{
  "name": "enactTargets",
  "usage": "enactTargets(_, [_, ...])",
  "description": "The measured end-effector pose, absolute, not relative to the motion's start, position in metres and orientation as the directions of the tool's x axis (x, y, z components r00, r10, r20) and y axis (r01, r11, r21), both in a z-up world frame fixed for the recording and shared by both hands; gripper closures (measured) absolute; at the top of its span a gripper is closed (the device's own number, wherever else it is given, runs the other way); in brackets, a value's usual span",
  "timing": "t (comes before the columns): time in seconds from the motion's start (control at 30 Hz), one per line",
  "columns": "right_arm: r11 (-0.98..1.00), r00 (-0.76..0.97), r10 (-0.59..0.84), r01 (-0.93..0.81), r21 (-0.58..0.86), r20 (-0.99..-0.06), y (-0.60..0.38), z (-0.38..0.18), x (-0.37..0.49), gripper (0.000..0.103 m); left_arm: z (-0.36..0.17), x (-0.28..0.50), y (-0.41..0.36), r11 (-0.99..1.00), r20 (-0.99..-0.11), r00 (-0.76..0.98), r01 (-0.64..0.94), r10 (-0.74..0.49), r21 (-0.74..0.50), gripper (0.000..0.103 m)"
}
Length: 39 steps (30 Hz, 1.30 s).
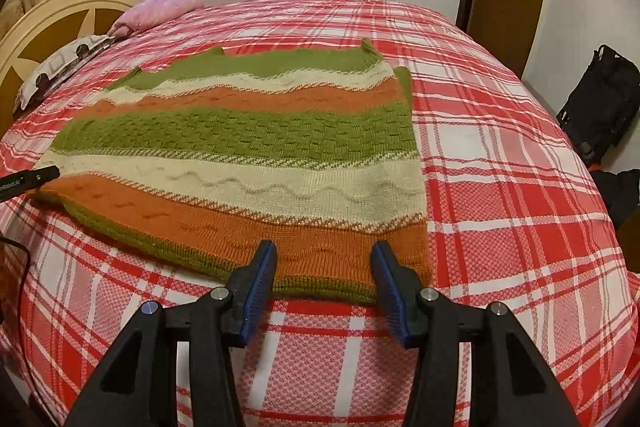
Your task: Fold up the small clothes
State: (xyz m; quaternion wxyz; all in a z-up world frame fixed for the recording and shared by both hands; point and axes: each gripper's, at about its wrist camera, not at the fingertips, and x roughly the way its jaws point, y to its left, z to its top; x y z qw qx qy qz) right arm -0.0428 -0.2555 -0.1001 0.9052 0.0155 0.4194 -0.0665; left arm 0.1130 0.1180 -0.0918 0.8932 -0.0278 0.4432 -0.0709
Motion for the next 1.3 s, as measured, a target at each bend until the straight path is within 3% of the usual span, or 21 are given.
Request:
enactTargets(0.1, [0.990,0.613,-0.082,0.142,0.007,-0.786,-0.261,-0.088,-0.044,0.052,-0.088,0.109,0.128,0.983,-0.790,0.586,0.088,-0.180,-0.158,0.030])
enactTargets(0.27, [0.985,0.695,-0.034,0.146,0.095,-0.719,-0.258,-0.063,-0.069,0.052,-0.075,0.094,0.148,0.961,-0.750,0.611,0.061,-0.251,-0.271,0.030])
enactTargets(0.5, [0.953,0.725,0.180,0.037,0.299,-0.665,-0.231,-0.038,-0.030,0.052,-0.080,0.099,0.159,0.897,-0.690,0.652,-0.031,-0.315,-0.440,0.029])
enactTargets(0.6, [0.932,0.712,0.285,-0.050,0.358,-0.642,-0.201,-0.026,0.005,0.047,-0.091,0.102,0.147,0.898,-0.713,0.625,-0.045,-0.317,-0.439,0.029])
enactTargets(0.67, [0.925,0.687,0.326,-0.092,0.368,-0.649,-0.180,-0.025,0.029,0.041,-0.094,0.099,0.144,0.903,-0.711,0.639,-0.060,-0.293,-0.426,0.029])
enactTargets(0.97, [0.948,0.606,0.312,-0.141,0.287,-0.732,-0.114,-0.051,0.087,0.041,-0.096,0.099,0.155,0.864,-0.683,0.655,-0.093,-0.321,-0.495,0.030])
enactTargets(1.1, [0.931,0.556,0.364,-0.184,0.316,-0.747,-0.095,-0.055,0.117,0.041,-0.100,0.097,0.147,0.859,-0.662,0.678,-0.089,-0.319,-0.505,0.030])
enactTargets(1.17, [0.926,0.538,0.376,-0.193,0.324,-0.755,-0.083,-0.056,0.133,0.041,-0.101,0.101,0.145,0.842,-0.640,0.688,-0.076,-0.343,-0.533,0.039])
enactTargets(1.2, [0.927,0.532,0.374,-0.192,0.322,-0.760,-0.076,-0.057,0.141,0.041,-0.101,0.101,0.145,0.834,-0.635,0.686,-0.076,-0.354,-0.547,0.064])
enactTargets(1.23, [0.927,0.525,0.375,-0.192,0.323,-0.764,-0.070,-0.057,0.149,0.041,-0.105,0.103,0.146,0.811,-0.630,0.672,-0.073,-0.390,-0.580,0.076])
enactTargets(1.3, [0.921,0.507,0.390,-0.213,0.327,-0.769,-0.052,-0.060,0.163,0.041,-0.111,0.103,0.151,0.780,-0.612,0.671,-0.079,-0.419,-0.620,0.077])
